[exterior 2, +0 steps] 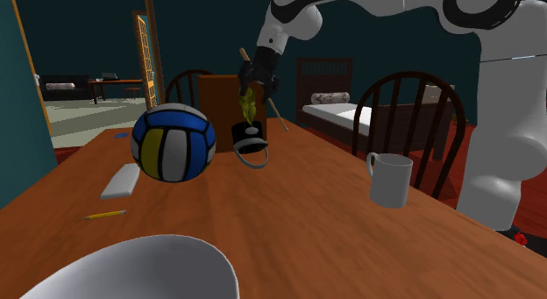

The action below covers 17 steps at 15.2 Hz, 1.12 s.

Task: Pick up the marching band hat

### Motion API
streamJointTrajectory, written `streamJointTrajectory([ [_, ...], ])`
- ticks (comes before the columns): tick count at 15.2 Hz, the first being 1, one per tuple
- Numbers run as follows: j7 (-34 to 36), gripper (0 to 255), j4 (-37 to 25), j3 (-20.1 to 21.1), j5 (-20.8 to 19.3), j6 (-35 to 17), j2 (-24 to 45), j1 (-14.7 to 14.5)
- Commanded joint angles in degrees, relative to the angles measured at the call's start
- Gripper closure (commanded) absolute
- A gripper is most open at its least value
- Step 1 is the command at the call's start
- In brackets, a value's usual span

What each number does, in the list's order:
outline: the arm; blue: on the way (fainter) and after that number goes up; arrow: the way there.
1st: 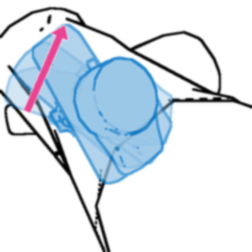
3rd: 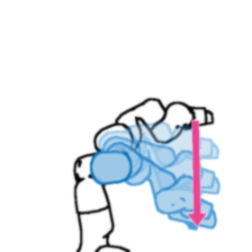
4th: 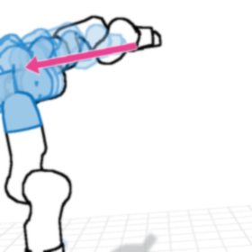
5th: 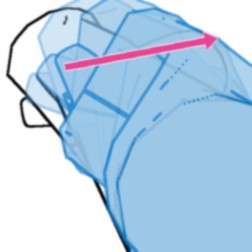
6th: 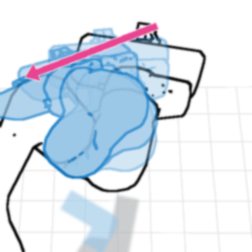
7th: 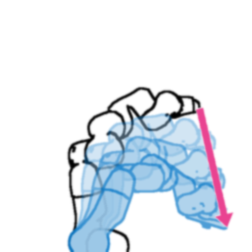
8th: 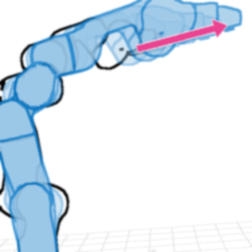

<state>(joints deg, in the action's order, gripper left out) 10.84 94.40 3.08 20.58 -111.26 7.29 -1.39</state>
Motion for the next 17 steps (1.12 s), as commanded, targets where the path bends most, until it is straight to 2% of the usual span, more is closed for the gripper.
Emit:
streamJointTrajectory([
  [1, -0.3, 0, 0.5, 0.0, 0.2, -1.1, 0.5, 0.0],
  [5, -1.4, 0, 3.7, 0.1, 0.7, -4.3, 0.7, -0.1],
  [7, -1.4, 0, 3.7, 0.1, 0.7, -4.3, 0.7, -0.1],
  [8, -1.5, 255, 3.6, 0.1, 0.7, -4.2, 0.7, -0.1],
  [17, -1.4, 255, 3.7, 0.1, 0.7, -4.3, 0.7, -0.1],
])
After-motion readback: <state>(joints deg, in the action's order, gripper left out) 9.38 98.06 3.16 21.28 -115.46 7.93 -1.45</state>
